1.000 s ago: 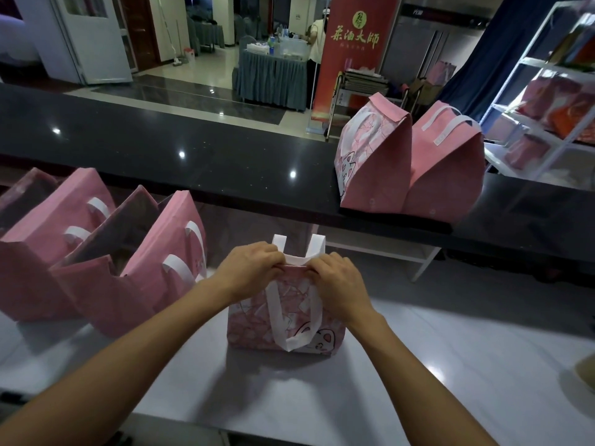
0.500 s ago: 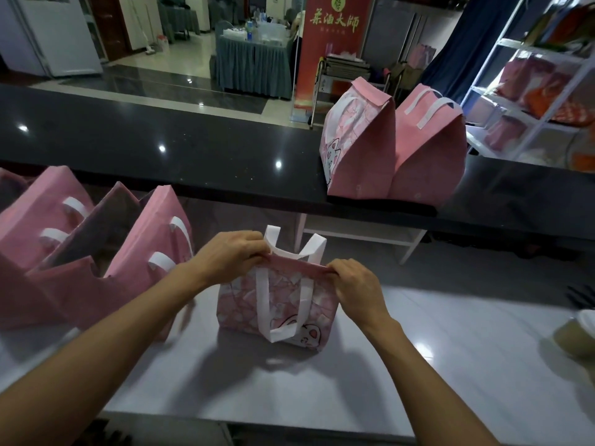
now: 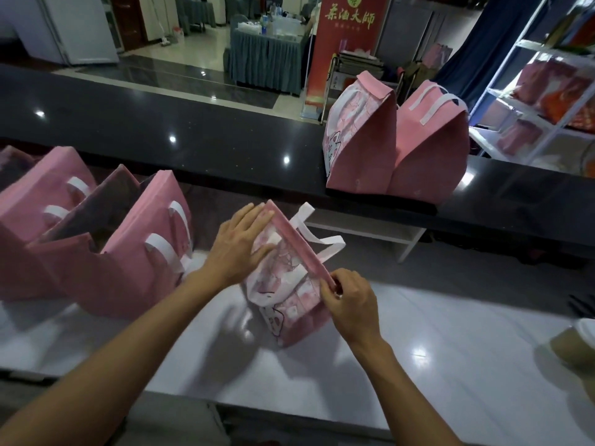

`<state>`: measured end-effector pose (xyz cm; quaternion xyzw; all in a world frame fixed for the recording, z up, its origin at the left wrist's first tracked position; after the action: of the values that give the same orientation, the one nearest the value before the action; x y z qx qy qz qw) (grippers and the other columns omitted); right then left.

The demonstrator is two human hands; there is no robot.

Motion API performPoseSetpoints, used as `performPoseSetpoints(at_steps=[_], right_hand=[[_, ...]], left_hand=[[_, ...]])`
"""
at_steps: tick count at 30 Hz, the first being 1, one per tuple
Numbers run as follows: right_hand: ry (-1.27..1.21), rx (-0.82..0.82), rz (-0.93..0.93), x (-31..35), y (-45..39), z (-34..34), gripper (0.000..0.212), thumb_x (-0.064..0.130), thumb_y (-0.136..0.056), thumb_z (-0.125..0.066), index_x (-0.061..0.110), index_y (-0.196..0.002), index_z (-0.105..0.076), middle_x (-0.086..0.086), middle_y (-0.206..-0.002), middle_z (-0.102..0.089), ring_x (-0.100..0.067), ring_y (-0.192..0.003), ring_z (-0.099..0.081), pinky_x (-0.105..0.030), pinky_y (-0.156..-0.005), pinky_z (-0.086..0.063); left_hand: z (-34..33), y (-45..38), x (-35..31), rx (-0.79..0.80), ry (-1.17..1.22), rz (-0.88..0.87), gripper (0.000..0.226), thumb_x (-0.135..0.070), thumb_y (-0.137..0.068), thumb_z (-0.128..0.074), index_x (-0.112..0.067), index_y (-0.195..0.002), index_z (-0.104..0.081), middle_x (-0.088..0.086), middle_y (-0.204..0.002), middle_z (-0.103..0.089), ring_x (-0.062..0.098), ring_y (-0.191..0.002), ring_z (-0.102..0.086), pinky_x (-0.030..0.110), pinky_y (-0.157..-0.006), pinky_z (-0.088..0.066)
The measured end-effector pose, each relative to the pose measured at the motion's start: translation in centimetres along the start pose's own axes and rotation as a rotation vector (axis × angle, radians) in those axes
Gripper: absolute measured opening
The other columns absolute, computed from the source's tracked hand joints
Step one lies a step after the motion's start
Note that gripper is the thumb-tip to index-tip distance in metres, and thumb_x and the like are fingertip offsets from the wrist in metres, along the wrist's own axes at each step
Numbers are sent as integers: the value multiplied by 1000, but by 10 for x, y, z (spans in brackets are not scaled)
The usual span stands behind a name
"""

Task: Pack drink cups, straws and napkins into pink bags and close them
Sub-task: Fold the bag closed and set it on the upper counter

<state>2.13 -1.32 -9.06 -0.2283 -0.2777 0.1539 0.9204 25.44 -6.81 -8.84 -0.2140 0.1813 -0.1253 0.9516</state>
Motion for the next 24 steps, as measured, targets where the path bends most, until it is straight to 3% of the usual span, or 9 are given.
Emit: performPoseSetpoints(at_steps=[4,6,9,12,14,17,20,24], right_hand=[[-281,123,-12,23,15,-18,32,52,-94,-60,22,-98,-67,11,-91,-64,-5,-80,-57,-14,-72,-47],[-428,135,-55,20,29,-19,31,49,-96,-59,22,-107,-69,12,-101,-66,-3,-90,-60,-10,-78,-45],[-501,137,-184,-16,52,-29,32,50,-94,-60,26,-115,-66,13,-111,-65,-7,-101,-62,-22,-81,-53],[-474,377,-293,-49,74,-64,62,67,-85,-61,38,-139,-48,16,-139,-52,-4,-122,-53,-30,-98,-52],[-480,530,-334,-56,86,-84,83,72,-80,-67,45,-149,-31,18,-155,-36,-7,-137,-41,-36,-110,-43],[-589,571,-391,-53,92,-98,88,51,-82,-76,52,-151,-20,19,-155,-34,-8,-138,-39,-38,-111,-42],[-621,540,-437,-47,90,-103,91,30,-85,-70,60,-148,-11,8,-152,-44,-16,-132,-50,-40,-107,-48],[-638,507,-453,-40,92,-101,84,14,-93,-63,38,-157,-14,4,-155,-38,-19,-136,-45,-37,-111,-43]], left_hand=[[-4,59,-14,-109,241,125,62,-51,-97,-48,-16,-148,-48,1,-153,-46,18,-145,-36,30,-119,-25],[-9,94,-12,-146,347,243,62,-50,-95,-52,-15,-146,-51,-5,-149,-47,7,-141,-37,20,-119,-22],[-28,142,0,-132,506,465,66,-55,-92,-52,-21,-149,-47,-14,-151,-43,-4,-139,-36,23,-117,-29],[-50,172,5,-75,694,602,72,-52,-86,-56,-29,-153,-40,-18,-155,-40,-1,-142,-37,33,-115,-36],[-64,182,5,-17,827,693,78,-46,-82,-66,-33,-154,-36,-19,-156,-38,-5,-140,-38,30,-113,-36],[-79,181,-4,72,890,745,81,-19,-87,-78,-36,-154,-34,-16,-150,-46,-5,-132,-47,24,-108,-44],[-80,176,-15,42,843,734,76,-2,-86,-74,-30,-151,-44,-16,-137,-59,-8,-118,-59,23,-99,-53],[-67,178,-25,-29,723,717,72,7,-84,-66,-25,-146,-53,-21,-128,-65,-7,-112,-61,19,-91,-54]])
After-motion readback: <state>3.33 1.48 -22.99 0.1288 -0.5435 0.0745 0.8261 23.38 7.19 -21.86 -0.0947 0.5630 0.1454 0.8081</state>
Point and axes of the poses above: each hand's wrist, its own y-axis away from the middle knuckle, its own z-axis out of the back of the hand, x = y × z, the point moved 10 cm from there along -y, towards the middle knuckle
